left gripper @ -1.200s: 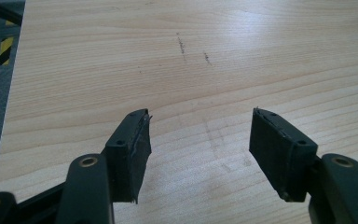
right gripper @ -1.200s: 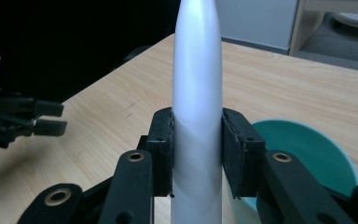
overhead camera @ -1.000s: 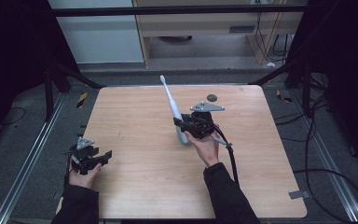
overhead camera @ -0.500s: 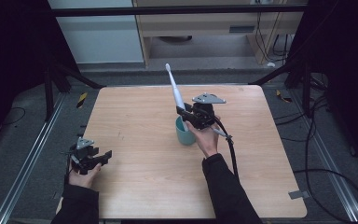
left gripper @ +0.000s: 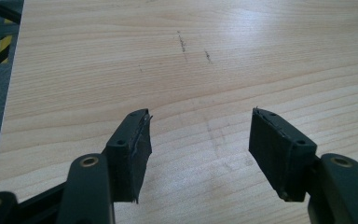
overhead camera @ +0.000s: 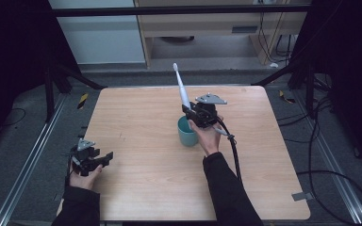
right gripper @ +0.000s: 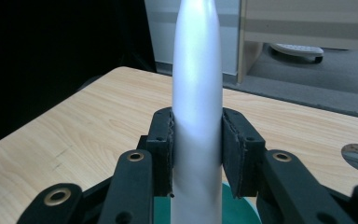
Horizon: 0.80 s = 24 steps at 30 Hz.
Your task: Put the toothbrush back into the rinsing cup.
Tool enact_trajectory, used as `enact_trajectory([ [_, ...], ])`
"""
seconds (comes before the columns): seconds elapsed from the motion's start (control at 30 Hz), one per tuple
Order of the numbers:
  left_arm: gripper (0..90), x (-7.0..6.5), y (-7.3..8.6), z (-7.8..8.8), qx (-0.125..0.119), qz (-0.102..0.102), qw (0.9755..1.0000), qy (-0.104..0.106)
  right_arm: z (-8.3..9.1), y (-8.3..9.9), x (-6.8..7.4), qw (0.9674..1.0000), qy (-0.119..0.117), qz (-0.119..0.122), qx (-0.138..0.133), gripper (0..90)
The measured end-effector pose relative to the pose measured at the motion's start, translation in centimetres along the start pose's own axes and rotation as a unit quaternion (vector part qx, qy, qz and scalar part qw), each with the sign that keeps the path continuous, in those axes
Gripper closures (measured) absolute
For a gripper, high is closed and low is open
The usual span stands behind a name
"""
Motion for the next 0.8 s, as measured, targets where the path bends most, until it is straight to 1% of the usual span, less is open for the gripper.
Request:
enact_trajectory([
  [0.1,38.1,0.0,0.0,0.0,0.0,0.0,1.0,0.0,-0.2,0.2,0.1,1.0,0.006,-0.002,0.0,66.4],
  [0.17,38.0,0.0,0.0,0.0,-0.001,0.0,1.0,0.0,-0.4,0.4,0.2,0.9998,0.018,0.007,-0.001,66.4],
  [0.2,38.1,0.0,0.0,0.0,-0.001,0.0,1.0,0.0,-0.6,0.7,0.2,0.9996,0.026,0.005,-0.007,66.4],
  [0.27,38.1,0.0,0.0,0.0,-0.001,-0.001,1.0,0.0,-0.7,0.9,0.1,0.9995,0.031,0.003,-0.008,66.4],
  [0.37,38.1,0.0,0.0,0.0,-0.002,-0.001,1.0,0.0,-1.0,1.5,0.0,0.9994,0.035,-0.001,-0.004,66.3],
  [0.4,38.2,0.0,0.0,0.0,-0.002,0.0,1.0,0.0,-1.1,1.8,0.0,0.9994,0.035,-0.001,0.001,66.3],
  [0.5,38.2,0.0,0.0,0.0,-0.003,-0.001,1.0,-0.001,-1.3,2.3,0.1,0.9992,0.039,0.003,0.002,66.3],
  [0.67,38.2,-0.1,0.0,0.0,-0.003,-0.002,1.0,-0.001,-1.8,3.4,0.1,0.9989,0.044,-0.002,0.018,66.3],
  [0.7,38.2,-0.1,0.0,0.0,-0.003,-0.002,1.0,-0.001,-1.8,3.6,0.0,0.9987,0.045,0.0,0.021,66.3],
  [0.8,38.2,-0.1,0.0,0.0,-0.002,-0.001,1.0,0.0,-1.9,4.0,0.0,0.9986,0.048,-0.002,0.022,66.3],
])
Point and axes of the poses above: each handheld gripper's, and its own axes: z roughly backward along the jaws, y roughly out of its underside, x roughly to its left, the point moved 4 cm from there along -z, roughly forward along the jaws, and after that the axes turned 3 degrees about y, right-handed, at the moved point
